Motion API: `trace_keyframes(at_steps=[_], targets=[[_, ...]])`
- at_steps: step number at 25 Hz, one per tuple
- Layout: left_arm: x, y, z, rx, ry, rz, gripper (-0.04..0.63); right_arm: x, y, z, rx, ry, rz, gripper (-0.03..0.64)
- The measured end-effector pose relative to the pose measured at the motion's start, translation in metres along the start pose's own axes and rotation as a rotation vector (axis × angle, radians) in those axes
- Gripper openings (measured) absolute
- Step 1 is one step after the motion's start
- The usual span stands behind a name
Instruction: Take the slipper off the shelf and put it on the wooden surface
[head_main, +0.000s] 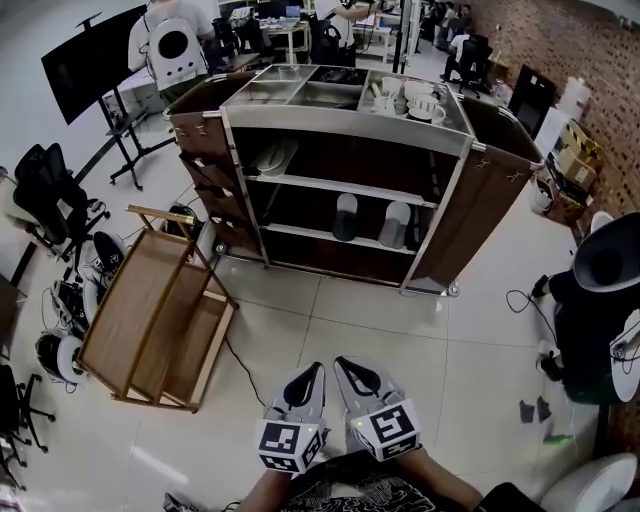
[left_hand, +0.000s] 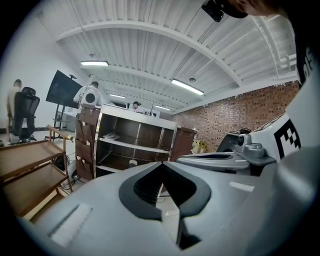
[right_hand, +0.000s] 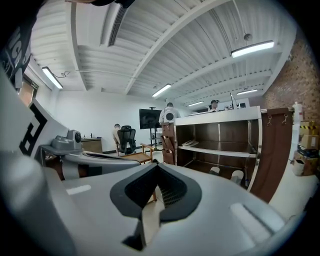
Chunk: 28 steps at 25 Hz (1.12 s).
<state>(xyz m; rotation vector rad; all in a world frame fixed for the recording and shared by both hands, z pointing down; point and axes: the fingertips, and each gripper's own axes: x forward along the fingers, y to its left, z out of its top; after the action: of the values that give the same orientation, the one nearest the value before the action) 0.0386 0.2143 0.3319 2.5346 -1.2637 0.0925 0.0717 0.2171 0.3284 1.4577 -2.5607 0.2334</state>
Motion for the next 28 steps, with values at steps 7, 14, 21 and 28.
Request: trace_keyframes(at_steps=[7,14,21,28], targets=[[0.054,0.019,0.013,0.0,0.017,0.021,0.006,0.039,-0.05,0.011,0.023,0.0,0.012,0.0],[0.116,0.029,0.025,0.003,0.033,0.018,0.006,0.076,-0.105,0.02,0.042,-0.011,0.003,0.0],[0.168,0.042,0.036,0.003,0.049,0.042,0.006,0.11,-0.15,0.03,0.049,-0.007,0.032,0.0],[0.215,0.056,0.05,0.011,0.05,0.083,0.006,0.145,-0.19,0.036,0.049,-0.004,0.079,0.0]])
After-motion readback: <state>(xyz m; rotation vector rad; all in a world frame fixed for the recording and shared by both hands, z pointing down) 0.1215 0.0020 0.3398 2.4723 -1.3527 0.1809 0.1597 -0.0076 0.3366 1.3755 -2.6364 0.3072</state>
